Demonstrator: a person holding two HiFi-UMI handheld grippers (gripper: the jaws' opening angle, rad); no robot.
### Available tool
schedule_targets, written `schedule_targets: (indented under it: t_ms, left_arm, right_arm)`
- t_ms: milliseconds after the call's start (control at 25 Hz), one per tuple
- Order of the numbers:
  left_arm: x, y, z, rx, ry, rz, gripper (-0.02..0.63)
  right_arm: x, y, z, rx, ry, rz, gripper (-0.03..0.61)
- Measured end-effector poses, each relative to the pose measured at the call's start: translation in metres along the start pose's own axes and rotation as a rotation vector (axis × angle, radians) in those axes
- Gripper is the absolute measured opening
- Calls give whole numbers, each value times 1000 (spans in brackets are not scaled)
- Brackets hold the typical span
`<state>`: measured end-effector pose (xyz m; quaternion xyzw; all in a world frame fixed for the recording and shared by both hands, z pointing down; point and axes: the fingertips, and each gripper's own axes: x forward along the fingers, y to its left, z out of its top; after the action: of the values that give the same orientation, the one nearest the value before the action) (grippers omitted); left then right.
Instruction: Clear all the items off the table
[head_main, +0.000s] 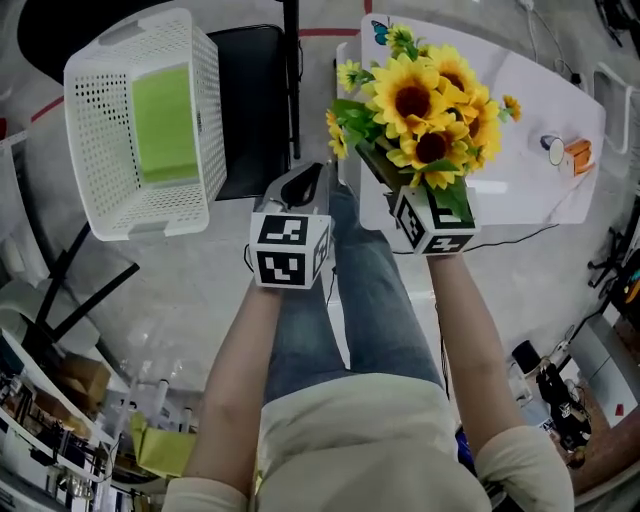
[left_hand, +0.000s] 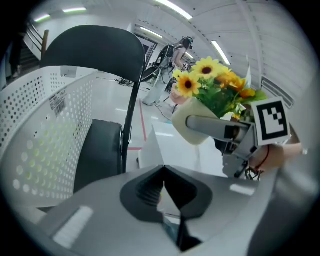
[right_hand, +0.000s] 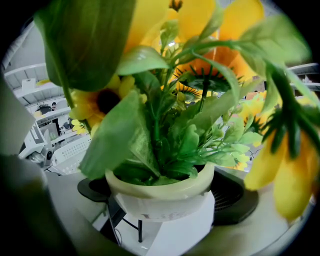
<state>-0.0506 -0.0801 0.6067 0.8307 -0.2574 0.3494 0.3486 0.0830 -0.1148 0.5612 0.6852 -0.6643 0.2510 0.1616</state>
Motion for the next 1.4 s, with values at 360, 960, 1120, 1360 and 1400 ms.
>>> schedule_targets:
  t_ms: [360, 960, 1120, 1360, 1400]
  left_arm:
    - [-27, 16, 12, 8, 1, 4, 9]
    - [-124, 44, 59, -13, -73, 20, 9]
    - [-143, 57, 66, -17, -90, 29, 9]
    - [-170, 83, 72, -34, -118, 57, 9]
    - [-174, 88, 72, -38, -121, 61, 9]
  right_arm:
    - [-7, 21, 22, 6, 3, -1, 597]
    - [-32, 109, 106, -40, -29, 61, 597]
    - [-31, 132, 118, -54, -26, 80, 597]
    - [-26, 167, 127, -92, -15, 118, 597]
    - [-25, 173, 128, -99, -10, 127, 596]
